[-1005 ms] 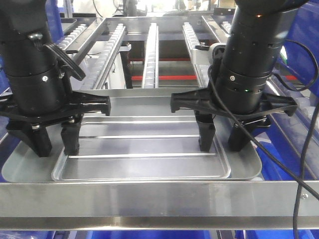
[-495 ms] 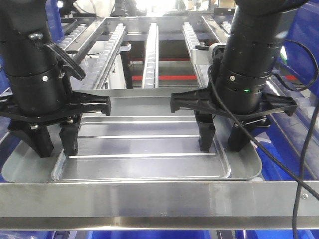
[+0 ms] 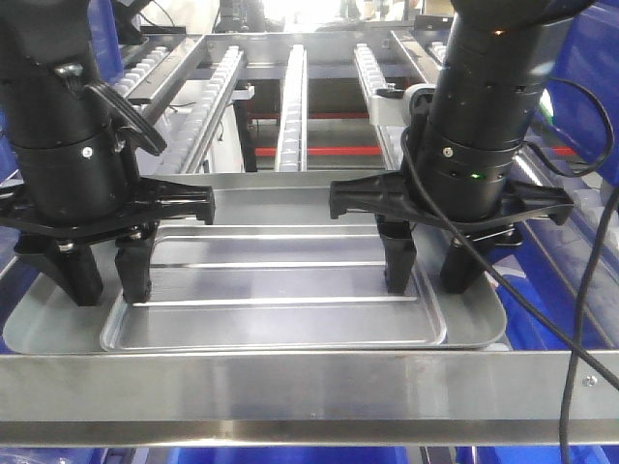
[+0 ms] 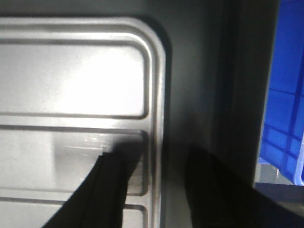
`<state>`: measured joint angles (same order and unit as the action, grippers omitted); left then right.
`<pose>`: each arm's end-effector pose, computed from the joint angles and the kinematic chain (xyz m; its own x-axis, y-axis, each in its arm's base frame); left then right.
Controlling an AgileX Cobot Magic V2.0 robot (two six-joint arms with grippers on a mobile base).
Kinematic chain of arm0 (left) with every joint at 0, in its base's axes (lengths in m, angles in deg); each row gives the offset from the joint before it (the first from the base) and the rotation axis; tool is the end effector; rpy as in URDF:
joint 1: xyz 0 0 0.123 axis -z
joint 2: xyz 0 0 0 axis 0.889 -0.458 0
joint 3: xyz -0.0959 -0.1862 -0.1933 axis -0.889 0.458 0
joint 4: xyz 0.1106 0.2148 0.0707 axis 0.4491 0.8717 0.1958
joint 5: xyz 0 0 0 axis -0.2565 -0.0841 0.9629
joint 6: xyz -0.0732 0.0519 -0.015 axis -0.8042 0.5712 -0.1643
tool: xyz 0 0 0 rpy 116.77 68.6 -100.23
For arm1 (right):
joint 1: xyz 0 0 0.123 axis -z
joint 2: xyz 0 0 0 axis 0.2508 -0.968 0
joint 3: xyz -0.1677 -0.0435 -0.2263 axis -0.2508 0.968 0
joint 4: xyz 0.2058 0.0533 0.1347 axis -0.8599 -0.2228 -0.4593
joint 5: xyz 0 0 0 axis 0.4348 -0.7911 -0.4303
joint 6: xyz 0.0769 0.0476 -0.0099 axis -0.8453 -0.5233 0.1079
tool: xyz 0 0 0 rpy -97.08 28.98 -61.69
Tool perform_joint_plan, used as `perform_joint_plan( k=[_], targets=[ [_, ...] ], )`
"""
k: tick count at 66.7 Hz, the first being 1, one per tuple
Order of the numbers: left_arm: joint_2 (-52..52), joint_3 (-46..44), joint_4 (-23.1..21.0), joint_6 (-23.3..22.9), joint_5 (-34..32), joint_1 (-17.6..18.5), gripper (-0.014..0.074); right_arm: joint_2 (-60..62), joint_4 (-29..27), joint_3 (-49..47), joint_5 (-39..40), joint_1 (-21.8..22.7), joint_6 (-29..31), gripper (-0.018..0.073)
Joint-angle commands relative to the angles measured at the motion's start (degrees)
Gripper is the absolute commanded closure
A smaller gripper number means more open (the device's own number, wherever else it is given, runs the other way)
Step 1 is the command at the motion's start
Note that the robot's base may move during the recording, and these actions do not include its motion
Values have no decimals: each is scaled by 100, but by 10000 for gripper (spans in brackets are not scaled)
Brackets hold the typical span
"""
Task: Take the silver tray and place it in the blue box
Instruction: 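Close both grippers on the opposite rims of the silver tray, then lift the tray with both grippers and pull it toward the robot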
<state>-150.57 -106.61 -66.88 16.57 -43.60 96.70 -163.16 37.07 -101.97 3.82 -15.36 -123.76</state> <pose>0.2870 -0.1782 0.1915 -0.9457 -0.0006 -0.3251 0.0169 0.9986 -0.0509 0.3121 0.1710 0.1848 -0.9276 0.0510 -0.3701 0.0007 0.9909 0.1347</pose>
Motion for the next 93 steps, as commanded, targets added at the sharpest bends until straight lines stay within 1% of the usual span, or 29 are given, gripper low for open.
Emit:
perform_joint_plan(
  k=[1, 11, 16, 24, 29, 34, 37, 39, 56, 66, 71, 78, 85, 93],
  targets=[
    [208, -150, 27, -16, -39, 9, 456, 131, 100, -122, 113, 4, 61, 146],
    [208, -150, 27, -16, -39, 9, 456, 131, 100, -122, 69, 4, 61, 153],
    [208, -150, 27, -16, -39, 9, 457, 131, 100, -122, 49, 4, 61, 195],
    [208, -150, 4, -16, -39, 9, 480, 131, 100, -122, 25, 4, 61, 280],
    [208, -150, -25, -16, -39, 9, 531, 131, 96, -122, -20, 4, 61, 342],
    [208, -150, -68, -16, -39, 9, 615, 131, 96, -122, -95, 4, 61, 419],
    [208, -150, -68, -16, -39, 9, 605, 131, 96, -122, -137, 4, 61, 480],
    [208, -150, -68, -16, -39, 9, 604, 131, 96, -122, -153, 4, 61, 503],
    [208, -179, -68, -16, -54, 9, 604, 177, 58, -168, -205, 4, 61, 499],
    [297, -402, -68, -16, 264, 9, 604, 426, 58, -307, -264, 4, 61, 499],
    [427, -453, -57, -16, 275, 9, 604, 558, 58, -314, -314, 4, 35, 499],
    [663, -466, -110, -45, 321, 9, 604, 687, 52, -314, -457, 4, -113, 499],
    [846, -466, -110, -45, 568, 9, 604, 866, 52, -314, -575, -7, -306, 499],
    [1038, -466, -120, -45, 696, 9, 604, 1091, 38, -306, -788, -103, -344, 499]
  ],
)
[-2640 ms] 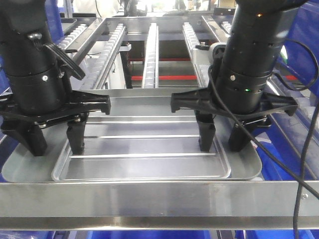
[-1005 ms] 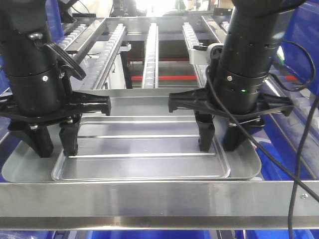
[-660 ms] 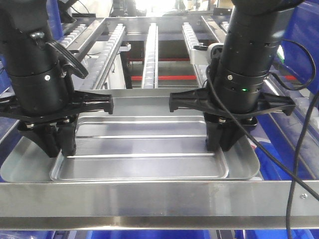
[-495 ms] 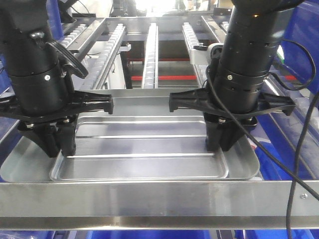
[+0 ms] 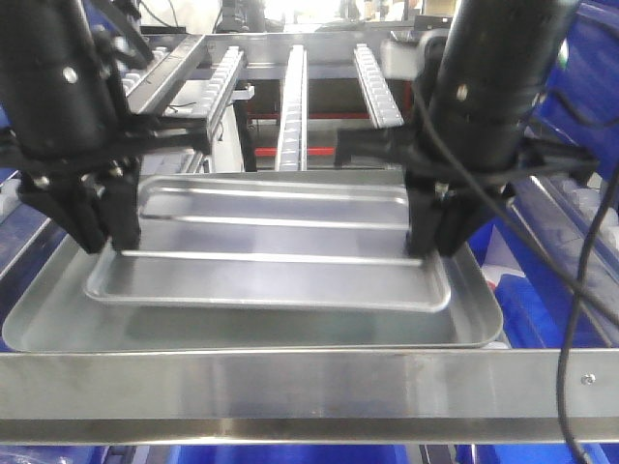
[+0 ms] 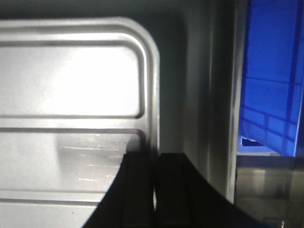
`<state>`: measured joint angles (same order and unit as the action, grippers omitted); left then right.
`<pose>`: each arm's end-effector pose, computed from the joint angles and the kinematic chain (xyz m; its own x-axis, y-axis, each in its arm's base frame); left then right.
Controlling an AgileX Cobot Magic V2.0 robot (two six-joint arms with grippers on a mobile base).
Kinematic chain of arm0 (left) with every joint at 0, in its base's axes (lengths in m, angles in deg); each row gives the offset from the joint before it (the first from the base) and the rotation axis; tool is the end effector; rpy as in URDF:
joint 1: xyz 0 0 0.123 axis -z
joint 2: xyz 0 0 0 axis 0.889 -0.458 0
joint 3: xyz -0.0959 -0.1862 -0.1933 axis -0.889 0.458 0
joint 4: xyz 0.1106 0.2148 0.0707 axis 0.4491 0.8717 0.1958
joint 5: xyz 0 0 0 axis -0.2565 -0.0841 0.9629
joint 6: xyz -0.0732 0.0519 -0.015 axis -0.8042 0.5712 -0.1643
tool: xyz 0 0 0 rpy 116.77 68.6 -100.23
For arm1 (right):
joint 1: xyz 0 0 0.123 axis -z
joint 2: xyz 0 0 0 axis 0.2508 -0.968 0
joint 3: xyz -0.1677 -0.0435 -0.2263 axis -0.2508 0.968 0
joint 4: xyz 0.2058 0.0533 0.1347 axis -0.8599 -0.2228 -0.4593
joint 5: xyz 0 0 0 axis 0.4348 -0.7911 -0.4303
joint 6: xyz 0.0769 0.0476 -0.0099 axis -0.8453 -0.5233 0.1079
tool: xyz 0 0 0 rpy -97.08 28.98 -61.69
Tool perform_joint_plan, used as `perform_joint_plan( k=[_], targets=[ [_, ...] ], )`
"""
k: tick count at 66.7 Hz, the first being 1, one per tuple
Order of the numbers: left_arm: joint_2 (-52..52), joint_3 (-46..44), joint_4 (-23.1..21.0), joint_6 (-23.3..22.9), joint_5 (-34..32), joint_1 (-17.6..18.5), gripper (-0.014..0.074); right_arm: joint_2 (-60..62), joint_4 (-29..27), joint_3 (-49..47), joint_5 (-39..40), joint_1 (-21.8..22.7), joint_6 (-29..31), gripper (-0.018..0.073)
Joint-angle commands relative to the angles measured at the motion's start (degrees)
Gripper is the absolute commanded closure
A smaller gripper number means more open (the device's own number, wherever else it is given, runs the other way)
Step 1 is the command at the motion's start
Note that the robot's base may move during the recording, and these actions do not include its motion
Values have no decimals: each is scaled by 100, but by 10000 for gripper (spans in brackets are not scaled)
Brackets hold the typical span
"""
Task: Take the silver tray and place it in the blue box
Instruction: 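Lift the tray with both grippers and pull it toward the robot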
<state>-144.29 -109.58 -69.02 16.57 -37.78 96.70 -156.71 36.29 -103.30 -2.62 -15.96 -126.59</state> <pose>0.2785 -0.1737 0.2384 -0.9318 -0.0518 -0.3593 -0.0149 0.9944 -0.1049 0.2981 0.1667 0.2262 -0.9184 0.1144 -0.3787 0.0527 0.9841 0.1694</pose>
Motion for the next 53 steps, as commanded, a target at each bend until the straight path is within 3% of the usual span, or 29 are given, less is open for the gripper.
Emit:
perform_joint_plan(
  k=[1, 15, 29, 41, 53],
  targets=[
    [433, -169, 95, -45, 122, 21, 604, 467, 116, -173, -171, -65, -66, 499],
    [732, -81, 106, -75, 384, 335, 604, 632, 112, -53, -309, -345, -260, 499],
    [1134, 386, 155, -599, 374, 784, 604, 1078, 112, 331, -298, -679, -605, 499],
    [1669, 910, 367, -1172, 385, 1228, 604, 1635, 137, 958, -191, -1054, -1027, 499],
    [2043, 1402, 820, -2113, 592, 1948, 604, 2187, 524, 1475, -222, -1546, -1794, 499]
  ],
)
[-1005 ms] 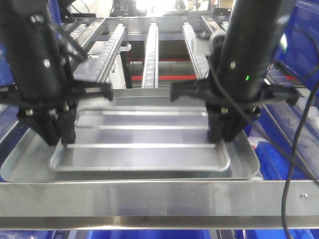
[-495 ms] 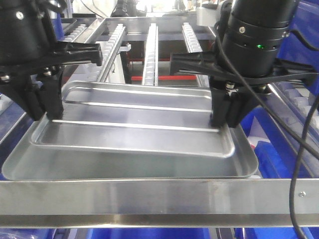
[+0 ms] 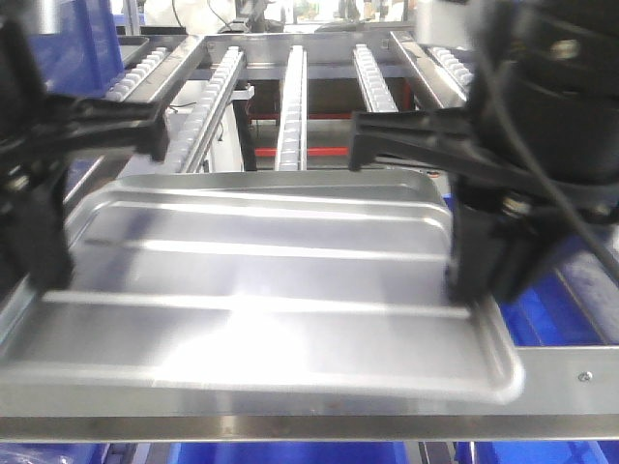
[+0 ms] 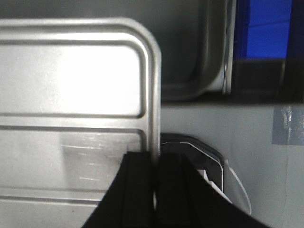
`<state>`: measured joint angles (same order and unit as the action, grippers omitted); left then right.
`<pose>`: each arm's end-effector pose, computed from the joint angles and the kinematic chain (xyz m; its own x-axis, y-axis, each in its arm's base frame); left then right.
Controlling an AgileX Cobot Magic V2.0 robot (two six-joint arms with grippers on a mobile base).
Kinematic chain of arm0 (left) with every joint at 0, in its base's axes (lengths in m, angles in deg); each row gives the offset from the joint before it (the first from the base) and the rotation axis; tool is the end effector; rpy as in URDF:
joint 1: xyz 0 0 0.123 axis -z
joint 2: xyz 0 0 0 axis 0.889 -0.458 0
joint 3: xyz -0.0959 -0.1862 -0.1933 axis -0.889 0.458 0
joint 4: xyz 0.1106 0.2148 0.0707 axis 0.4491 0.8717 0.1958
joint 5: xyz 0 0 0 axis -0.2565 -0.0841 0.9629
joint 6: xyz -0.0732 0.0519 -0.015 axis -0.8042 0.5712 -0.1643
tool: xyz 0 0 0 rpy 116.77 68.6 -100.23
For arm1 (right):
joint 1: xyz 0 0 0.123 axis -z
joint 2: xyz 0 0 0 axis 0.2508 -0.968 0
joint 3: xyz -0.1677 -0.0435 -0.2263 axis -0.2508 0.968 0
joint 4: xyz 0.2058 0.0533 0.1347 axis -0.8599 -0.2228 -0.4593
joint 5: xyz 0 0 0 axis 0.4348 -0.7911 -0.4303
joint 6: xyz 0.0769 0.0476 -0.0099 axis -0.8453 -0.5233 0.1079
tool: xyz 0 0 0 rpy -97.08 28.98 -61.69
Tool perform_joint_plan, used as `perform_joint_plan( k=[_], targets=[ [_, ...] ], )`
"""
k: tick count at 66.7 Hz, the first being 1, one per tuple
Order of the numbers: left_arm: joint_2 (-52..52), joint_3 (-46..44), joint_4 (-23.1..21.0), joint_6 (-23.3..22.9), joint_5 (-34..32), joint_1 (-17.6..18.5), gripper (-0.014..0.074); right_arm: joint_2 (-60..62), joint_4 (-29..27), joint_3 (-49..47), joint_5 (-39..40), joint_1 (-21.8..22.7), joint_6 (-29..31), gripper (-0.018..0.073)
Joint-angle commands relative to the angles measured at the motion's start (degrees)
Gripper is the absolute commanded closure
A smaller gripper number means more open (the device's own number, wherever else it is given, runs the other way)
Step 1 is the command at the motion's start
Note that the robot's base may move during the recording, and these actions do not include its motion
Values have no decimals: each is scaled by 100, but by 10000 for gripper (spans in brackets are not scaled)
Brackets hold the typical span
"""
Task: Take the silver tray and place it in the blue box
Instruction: 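Lift the tray with both grippers and pull it toward the robot, then hold the tray level in both grippers while the base turns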
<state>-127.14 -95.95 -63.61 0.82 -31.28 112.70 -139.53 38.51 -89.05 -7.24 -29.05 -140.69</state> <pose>0.1715 -0.1741 0.2576 -0.9323 -0.0165 -0.3612 0.0207 0.9949 -0.0990 0.1948 0.1706 0.2459 -0.9329 0.1215 -0.3389 0.0510 0.9765 0.2096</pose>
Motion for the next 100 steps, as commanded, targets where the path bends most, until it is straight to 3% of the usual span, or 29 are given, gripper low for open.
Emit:
perform_joint_plan(
  k=[1, 13, 23, 49, 60, 76, 100],
  targets=[
    [359, 69, 322, -640, -59, 413, 604, 517, 328, 101, 232, -277, -427, 499],
    [616, 272, 524, -1288, 184, 1126, 604, 945, 614, 374, -107, -783, -924, 499],
    [614, 272, 691, -1485, 523, 1417, 604, 1129, 780, 528, -348, -1142, -1292, 499],
    [614, 272, 575, -1485, 494, 1495, 603, 1124, 1157, 545, -518, -1318, -1371, 499],
    [614, 272, 436, -1447, 378, 1495, 603, 1124, 1157, 545, -506, -1318, -1371, 499],
    [614, 272, 467, -1439, 315, 1770, 603, 1119, 1205, 545, -501, -1293, -1371, 499],
    [614, 272, 495, -1458, 315, 1780, 604, 1119, 1217, 545, -495, -1293, -1371, 499]
  ],
)
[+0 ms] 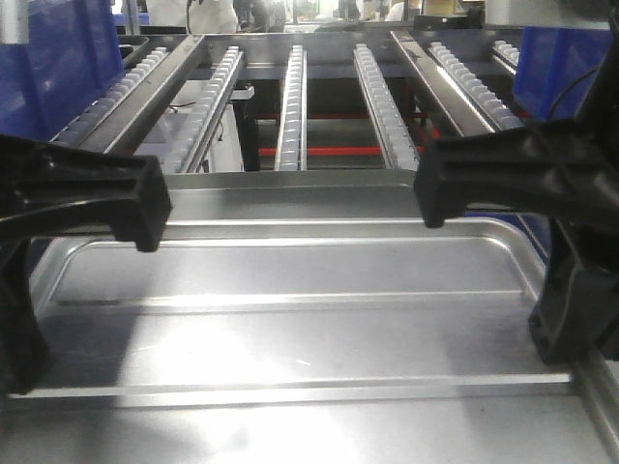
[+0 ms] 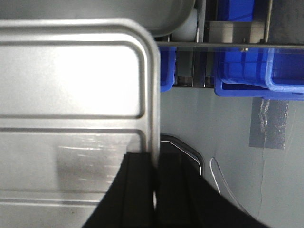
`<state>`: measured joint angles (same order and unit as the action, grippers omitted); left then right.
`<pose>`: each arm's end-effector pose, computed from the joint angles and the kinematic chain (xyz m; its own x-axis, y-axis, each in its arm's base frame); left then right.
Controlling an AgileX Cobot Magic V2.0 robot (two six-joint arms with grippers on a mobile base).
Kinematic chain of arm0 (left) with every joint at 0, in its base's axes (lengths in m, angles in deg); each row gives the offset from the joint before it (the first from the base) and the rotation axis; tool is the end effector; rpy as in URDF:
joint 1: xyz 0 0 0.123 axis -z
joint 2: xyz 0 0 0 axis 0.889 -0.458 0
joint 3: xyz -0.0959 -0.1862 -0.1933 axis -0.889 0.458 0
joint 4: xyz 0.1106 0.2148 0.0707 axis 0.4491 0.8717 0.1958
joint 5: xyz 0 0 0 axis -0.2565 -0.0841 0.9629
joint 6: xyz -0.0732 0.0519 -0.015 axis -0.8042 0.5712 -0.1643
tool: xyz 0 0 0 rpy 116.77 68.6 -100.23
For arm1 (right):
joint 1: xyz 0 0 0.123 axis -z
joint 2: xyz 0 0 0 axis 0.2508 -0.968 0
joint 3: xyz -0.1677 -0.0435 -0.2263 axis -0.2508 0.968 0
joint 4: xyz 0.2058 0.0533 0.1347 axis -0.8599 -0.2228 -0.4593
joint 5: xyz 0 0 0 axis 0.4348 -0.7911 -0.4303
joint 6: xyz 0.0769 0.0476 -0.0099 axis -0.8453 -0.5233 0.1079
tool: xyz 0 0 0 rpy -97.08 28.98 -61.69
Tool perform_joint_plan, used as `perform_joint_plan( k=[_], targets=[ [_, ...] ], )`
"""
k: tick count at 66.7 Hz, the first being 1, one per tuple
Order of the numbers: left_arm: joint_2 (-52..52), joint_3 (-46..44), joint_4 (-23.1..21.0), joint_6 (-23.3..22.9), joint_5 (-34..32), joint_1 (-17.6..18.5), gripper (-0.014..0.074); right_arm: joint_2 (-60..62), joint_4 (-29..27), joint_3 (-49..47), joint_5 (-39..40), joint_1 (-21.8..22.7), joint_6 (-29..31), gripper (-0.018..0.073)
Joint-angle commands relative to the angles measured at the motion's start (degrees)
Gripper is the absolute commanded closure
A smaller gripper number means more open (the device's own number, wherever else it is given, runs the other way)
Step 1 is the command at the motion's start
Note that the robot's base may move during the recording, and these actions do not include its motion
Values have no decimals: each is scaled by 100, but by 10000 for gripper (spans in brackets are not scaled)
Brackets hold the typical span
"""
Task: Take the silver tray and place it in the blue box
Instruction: 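Hold the tray level in both grippers while the base turns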
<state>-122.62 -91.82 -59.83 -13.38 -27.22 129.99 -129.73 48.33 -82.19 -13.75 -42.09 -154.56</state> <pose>0.1070 -0.1902 0.2562 -0.9312 0.0525 -0.3606 0.0943 0.9906 -0.0993 0.1352 0.1623 0.2525 -0.9167 0.0587 -0.3952 -0.0009 0.9889 0.1489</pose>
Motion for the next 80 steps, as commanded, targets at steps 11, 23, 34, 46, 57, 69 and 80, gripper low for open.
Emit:
perform_joint_plan(
  k=[11, 23, 34, 46, 57, 69, 80],
  targets=[
    [161, -141, 86, -89, -91, 51, 604, 139, 236, -141, 155, 11, 16, 499],
    [161, -141, 123, -232, -91, 51, 604, 139, 236, -141, 155, 11, 16, 499],
    [161, -141, 123, -232, -120, 51, 604, 139, 236, -141, 155, 11, 16, 499],
    [161, -141, 243, -232, -155, 51, 604, 139, 235, -141, 150, 11, 16, 499],
    [161, -141, 297, -232, -83, 51, 604, 139, 235, -141, 150, 11, 16, 499],
    [161, -141, 297, -232, -35, 51, 604, 139, 235, -141, 150, 11, 16, 499],
    [161, -141, 297, -232, -35, 51, 604, 139, 235, -141, 150, 11, 16, 499]
  ],
)
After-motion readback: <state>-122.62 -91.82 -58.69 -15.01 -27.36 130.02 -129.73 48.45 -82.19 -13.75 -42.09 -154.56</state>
